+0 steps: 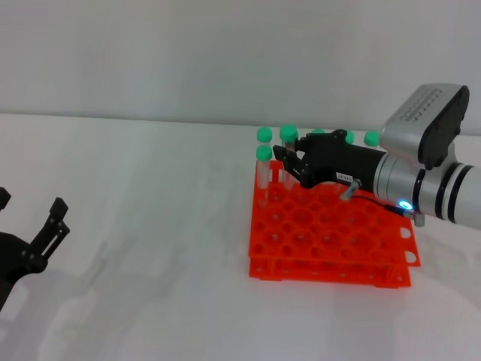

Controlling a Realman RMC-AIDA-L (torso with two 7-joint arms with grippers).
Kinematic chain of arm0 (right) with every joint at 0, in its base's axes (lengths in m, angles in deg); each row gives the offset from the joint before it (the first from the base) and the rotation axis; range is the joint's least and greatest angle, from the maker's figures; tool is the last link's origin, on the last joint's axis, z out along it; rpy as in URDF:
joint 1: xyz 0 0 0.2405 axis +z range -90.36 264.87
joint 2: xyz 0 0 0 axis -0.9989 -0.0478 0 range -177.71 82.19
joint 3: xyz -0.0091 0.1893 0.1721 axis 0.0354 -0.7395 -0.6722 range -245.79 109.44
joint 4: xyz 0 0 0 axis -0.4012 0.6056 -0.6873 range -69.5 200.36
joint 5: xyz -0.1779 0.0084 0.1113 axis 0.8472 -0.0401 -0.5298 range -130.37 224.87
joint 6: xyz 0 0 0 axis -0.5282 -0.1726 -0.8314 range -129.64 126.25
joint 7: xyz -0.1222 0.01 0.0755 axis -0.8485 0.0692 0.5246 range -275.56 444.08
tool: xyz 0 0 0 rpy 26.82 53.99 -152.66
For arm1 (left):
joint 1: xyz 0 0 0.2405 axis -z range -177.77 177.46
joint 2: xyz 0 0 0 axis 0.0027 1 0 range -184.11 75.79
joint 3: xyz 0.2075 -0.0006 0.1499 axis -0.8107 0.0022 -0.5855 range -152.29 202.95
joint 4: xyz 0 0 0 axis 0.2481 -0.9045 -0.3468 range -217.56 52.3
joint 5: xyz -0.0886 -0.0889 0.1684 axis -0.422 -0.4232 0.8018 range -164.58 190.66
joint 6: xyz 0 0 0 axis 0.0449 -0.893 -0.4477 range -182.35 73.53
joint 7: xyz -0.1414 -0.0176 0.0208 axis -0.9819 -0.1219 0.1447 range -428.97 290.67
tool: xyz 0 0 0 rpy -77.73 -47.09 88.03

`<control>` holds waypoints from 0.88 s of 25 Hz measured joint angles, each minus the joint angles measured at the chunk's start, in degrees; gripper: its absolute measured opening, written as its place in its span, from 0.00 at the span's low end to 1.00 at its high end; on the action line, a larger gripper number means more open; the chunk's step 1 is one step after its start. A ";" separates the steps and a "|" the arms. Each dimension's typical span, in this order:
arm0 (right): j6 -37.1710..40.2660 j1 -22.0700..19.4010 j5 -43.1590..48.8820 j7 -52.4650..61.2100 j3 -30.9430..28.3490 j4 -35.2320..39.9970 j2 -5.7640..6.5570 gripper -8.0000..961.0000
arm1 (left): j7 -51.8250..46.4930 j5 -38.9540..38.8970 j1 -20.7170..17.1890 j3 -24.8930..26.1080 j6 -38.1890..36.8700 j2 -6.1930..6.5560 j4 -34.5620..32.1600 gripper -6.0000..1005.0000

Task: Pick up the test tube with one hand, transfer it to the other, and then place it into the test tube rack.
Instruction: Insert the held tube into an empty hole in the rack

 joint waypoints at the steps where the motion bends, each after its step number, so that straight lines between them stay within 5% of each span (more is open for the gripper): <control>1: -0.36 -0.14 -0.01 0.00 0.18 0.00 -0.05 0.21 | 0.03 0.00 0.14 0.00 0.01 0.01 0.05 0.89; 22: -3.78 -1.33 -0.65 -0.47 2.78 0.22 -0.30 0.21 | 0.00 0.02 1.32 0.00 0.45 -0.16 0.48 0.89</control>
